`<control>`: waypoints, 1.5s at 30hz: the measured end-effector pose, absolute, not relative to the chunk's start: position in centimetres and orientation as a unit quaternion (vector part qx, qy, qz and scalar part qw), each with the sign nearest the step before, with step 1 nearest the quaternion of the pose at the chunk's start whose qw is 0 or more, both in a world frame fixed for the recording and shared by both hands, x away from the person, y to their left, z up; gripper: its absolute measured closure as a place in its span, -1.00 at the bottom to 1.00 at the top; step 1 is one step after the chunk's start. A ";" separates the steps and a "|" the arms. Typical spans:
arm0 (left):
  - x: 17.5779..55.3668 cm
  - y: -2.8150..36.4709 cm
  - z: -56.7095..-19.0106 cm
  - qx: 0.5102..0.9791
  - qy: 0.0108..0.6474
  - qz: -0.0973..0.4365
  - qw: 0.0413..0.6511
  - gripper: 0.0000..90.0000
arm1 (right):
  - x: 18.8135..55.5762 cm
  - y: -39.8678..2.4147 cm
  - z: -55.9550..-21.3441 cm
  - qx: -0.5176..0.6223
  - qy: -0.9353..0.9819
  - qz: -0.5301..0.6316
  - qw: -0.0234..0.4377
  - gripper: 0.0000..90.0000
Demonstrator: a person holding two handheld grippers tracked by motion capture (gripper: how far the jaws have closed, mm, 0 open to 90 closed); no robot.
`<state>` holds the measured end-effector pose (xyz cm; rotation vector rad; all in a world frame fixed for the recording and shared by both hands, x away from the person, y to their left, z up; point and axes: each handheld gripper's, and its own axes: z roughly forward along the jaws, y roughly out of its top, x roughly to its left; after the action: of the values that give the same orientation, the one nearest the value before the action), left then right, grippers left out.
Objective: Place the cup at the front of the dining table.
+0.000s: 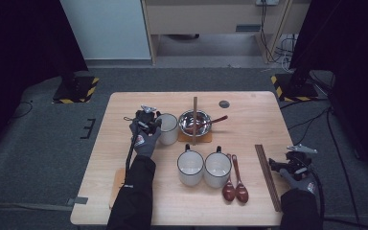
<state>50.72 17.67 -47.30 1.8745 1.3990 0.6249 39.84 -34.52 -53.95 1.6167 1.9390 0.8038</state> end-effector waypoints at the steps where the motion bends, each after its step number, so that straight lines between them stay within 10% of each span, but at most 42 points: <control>1: 50.7 17.8 -47.2 0.723 0.541 0.240 0.356 0.52 | 39.8 -34.5 -54.0 0.592 0.710 0.294 0.243 -0.99; 20: 46.5 20.1 -44.4 0.706 0.494 0.208 0.462 0.06 | 39.8 -34.5 -54.0 0.592 0.710 0.294 0.243 -0.99; 45: 39.1 24.6 -47.5 0.721 0.483 0.216 0.446 -0.30 | 39.8 -34.5 -54.0 0.592 0.710 0.294 0.244 -0.99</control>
<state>39.13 24.63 -47.50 1.7868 1.1970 0.5343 39.83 -34.51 -53.95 1.6164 1.9386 0.8027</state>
